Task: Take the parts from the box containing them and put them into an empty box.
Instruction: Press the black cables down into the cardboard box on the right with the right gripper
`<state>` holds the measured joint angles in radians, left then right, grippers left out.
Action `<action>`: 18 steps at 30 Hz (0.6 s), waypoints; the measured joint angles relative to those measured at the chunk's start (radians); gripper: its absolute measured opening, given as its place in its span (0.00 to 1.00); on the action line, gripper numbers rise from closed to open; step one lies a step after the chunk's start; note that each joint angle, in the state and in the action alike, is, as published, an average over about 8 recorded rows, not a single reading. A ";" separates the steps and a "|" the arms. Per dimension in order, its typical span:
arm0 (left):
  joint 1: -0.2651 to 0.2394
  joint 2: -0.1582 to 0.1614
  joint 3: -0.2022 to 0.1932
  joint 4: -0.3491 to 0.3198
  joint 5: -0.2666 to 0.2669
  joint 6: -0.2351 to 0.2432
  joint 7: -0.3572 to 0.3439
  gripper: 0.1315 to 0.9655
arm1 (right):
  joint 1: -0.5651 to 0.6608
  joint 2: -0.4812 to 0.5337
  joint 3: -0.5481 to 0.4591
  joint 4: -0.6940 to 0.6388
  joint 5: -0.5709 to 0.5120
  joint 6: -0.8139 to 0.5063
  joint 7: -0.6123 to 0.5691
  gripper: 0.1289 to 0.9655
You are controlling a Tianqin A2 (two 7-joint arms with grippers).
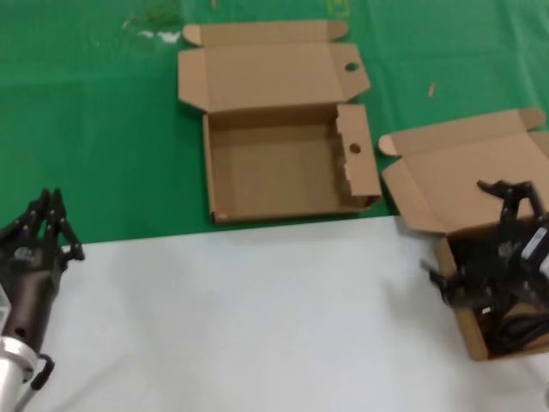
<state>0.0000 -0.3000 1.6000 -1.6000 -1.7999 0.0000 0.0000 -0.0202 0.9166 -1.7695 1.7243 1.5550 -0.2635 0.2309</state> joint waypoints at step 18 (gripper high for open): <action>0.000 0.000 0.000 0.000 0.000 0.000 0.000 0.01 | 0.440 0.229 -0.126 -0.083 -0.124 -0.696 -0.176 1.00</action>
<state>0.0000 -0.3000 1.6000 -1.6000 -1.7999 0.0000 -0.0001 0.4198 1.1453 -1.8955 1.6416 1.4306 -0.9591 0.0549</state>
